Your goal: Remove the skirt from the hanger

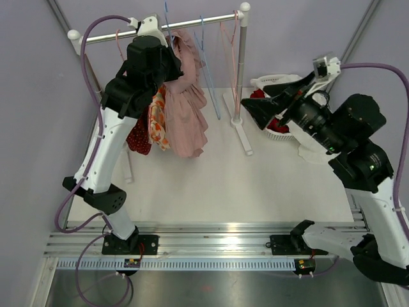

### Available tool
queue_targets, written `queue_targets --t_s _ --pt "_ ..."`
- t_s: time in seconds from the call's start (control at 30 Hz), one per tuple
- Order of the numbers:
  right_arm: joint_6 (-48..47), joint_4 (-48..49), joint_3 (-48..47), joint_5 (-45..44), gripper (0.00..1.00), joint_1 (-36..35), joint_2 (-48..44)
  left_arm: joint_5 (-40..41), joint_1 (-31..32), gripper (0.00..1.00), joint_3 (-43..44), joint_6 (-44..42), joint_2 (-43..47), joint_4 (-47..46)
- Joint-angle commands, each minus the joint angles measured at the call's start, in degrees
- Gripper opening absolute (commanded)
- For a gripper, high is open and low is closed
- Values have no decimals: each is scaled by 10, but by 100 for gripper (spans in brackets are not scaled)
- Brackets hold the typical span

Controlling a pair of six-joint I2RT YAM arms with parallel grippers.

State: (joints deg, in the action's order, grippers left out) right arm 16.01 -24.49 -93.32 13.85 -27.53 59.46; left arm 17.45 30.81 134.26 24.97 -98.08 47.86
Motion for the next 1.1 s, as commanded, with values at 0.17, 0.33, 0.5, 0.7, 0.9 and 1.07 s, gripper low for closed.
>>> queue_targets --t_s 0.17,0.33,0.5,0.7,0.9,1.07 --pt "-95 -77 -89 -366 99 -325 196 27 11 0 9 23 8 -80" --pt "-78 -30 -74 -385 99 -356 253 16 14 0 8 30 20 -62" --pt "-73 -13 -81 -392 99 -356 284 17 14 0 -15 25 42 -60" --pt "-64 11 -85 -394 97 -357 308 4 14 0 -48 41 62 -71" --pt "-56 24 -72 -382 4 -361 312 -2 14 0 -83 54 83 -94" --pt "-36 14 -24 -404 0 -386 285 6 14 0 -49 39 62 -89"
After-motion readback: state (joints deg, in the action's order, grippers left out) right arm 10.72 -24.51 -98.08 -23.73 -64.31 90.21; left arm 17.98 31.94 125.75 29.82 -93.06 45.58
